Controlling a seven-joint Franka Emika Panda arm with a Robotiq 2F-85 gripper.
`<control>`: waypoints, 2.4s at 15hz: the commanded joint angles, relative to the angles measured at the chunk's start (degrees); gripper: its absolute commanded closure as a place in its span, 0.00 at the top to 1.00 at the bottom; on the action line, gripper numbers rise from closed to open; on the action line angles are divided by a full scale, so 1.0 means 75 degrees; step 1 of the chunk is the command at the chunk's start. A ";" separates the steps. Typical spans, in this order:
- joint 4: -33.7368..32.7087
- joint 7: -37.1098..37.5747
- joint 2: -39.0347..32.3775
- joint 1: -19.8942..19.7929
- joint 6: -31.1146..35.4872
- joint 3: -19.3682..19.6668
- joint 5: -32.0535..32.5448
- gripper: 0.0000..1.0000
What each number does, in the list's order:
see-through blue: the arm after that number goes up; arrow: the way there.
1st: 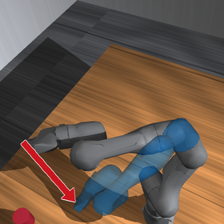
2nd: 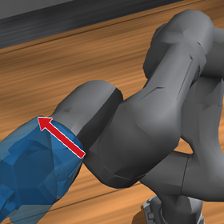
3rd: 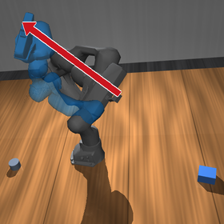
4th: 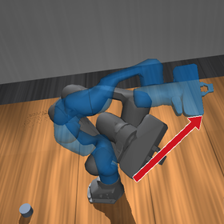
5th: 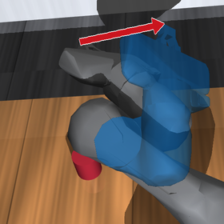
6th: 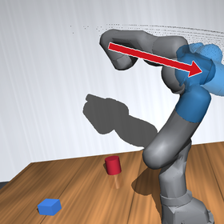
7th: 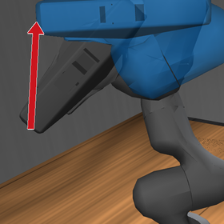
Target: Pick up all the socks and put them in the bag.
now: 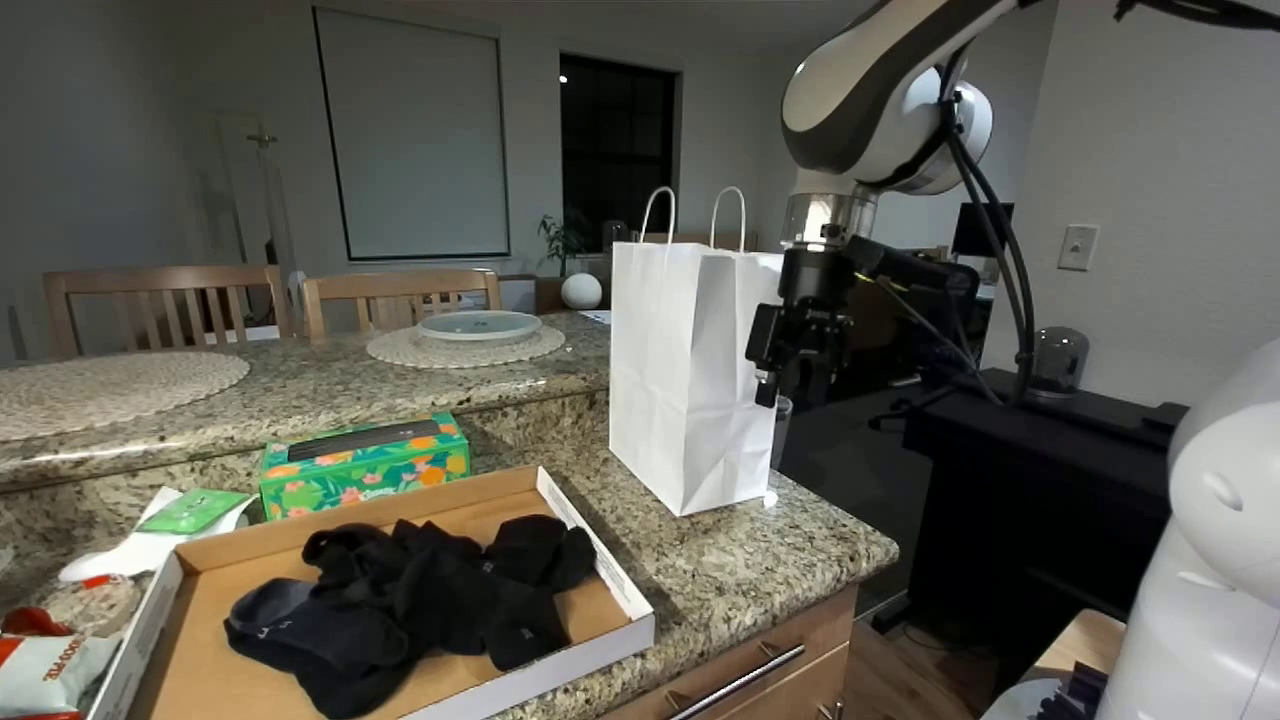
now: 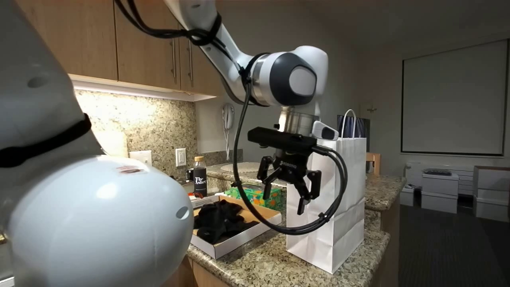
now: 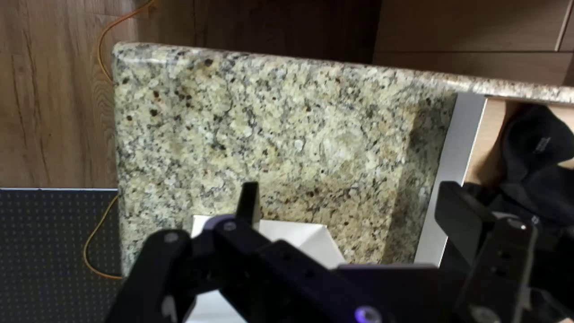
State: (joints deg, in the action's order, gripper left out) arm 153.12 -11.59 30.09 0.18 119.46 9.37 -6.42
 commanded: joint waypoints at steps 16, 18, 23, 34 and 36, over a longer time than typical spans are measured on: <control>-0.2394 0.2670 -0.2842 0.1471 0.3154 -0.4448 -0.0302 1.00; -0.2807 0.3004 -0.3874 0.1515 0.3903 -0.4253 0.0432 1.00; -0.3814 0.3554 -0.6056 0.2061 0.5110 -0.3406 0.2826 1.00; -0.5430 0.4303 -0.7593 0.3744 0.3483 -0.1721 0.3164 0.46; -0.5410 0.4444 -0.7547 0.3565 0.2910 -0.1755 0.2806 0.34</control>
State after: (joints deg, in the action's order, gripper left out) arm 112.55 18.28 -27.08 27.49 146.51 -4.74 15.20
